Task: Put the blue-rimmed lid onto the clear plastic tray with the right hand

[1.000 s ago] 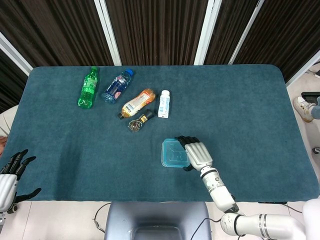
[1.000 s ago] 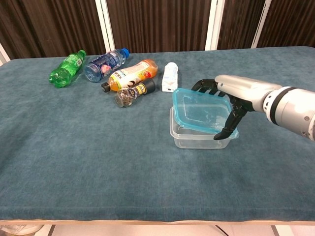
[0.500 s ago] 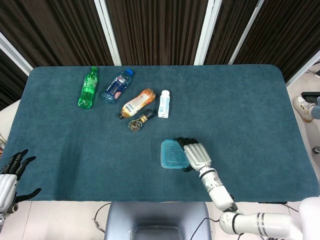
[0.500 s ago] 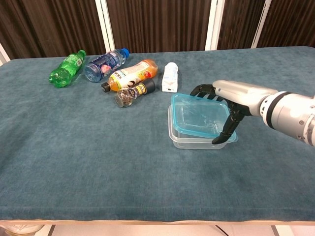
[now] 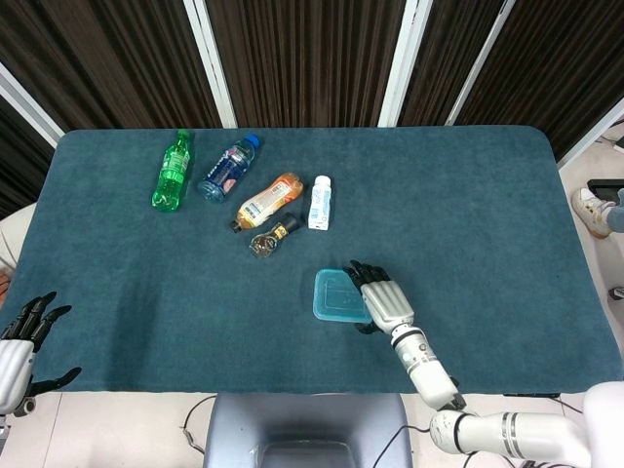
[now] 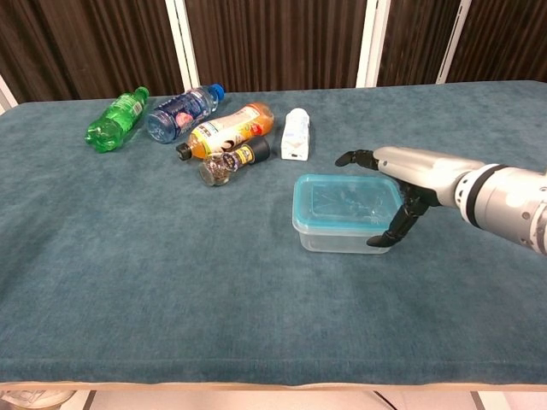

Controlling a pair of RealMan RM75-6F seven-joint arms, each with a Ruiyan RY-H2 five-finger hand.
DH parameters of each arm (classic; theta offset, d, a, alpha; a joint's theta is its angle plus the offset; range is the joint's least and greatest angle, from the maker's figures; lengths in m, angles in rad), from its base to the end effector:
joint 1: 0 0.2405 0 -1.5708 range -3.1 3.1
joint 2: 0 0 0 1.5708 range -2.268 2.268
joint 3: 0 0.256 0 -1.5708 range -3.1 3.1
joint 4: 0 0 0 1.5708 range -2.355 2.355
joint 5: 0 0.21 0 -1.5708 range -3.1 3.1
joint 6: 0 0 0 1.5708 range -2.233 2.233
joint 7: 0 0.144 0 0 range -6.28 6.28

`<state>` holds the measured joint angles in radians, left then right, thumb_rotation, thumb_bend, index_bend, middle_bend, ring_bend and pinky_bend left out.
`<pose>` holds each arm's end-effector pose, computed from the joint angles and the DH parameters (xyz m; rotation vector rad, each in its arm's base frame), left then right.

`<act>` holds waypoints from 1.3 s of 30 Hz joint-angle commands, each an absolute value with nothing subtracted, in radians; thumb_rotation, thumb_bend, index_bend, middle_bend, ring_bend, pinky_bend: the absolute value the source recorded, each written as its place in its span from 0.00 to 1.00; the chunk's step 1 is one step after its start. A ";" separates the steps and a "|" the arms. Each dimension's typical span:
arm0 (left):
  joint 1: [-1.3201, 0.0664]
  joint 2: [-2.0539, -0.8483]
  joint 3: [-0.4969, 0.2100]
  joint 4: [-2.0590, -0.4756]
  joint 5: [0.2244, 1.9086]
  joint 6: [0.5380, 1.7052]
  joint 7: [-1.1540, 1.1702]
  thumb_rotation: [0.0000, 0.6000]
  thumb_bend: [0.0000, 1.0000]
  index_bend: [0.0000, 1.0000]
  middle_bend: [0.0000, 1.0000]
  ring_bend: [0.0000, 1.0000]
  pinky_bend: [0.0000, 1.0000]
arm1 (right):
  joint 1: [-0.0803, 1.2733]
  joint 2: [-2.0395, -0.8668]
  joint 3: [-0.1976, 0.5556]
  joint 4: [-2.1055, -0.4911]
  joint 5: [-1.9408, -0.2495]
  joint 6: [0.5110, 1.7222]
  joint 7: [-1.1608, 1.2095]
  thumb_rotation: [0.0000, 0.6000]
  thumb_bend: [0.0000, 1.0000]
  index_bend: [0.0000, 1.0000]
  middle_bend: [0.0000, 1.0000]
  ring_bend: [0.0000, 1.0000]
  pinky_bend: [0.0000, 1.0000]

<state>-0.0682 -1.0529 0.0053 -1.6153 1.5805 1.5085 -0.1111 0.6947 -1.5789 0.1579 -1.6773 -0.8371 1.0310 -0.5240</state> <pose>-0.3109 0.1641 0.1711 -1.4412 -0.9460 -0.9478 -0.1476 -0.3006 -0.0351 1.7935 -1.2105 0.8069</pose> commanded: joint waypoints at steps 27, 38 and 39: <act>-0.069 -1.052 0.010 -1.614 1.586 1.509 -0.114 1.00 0.44 0.19 0.05 0.02 0.24 | 0.718 -1.598 0.145 -1.779 -0.999 1.206 -0.771 1.00 0.44 0.63 0.44 0.45 0.60; -0.070 -1.051 0.010 -1.615 1.582 1.505 -0.114 1.00 0.45 0.19 0.05 0.02 0.24 | 0.756 -1.641 0.163 -1.690 -0.934 1.152 -0.787 1.00 0.45 0.66 0.45 0.46 0.60; -0.070 -1.051 0.009 -1.616 1.581 1.505 -0.113 1.00 0.45 0.19 0.05 0.02 0.24 | 0.759 -1.645 0.163 -1.680 -0.933 1.146 -0.782 1.00 0.45 0.66 0.45 0.46 0.60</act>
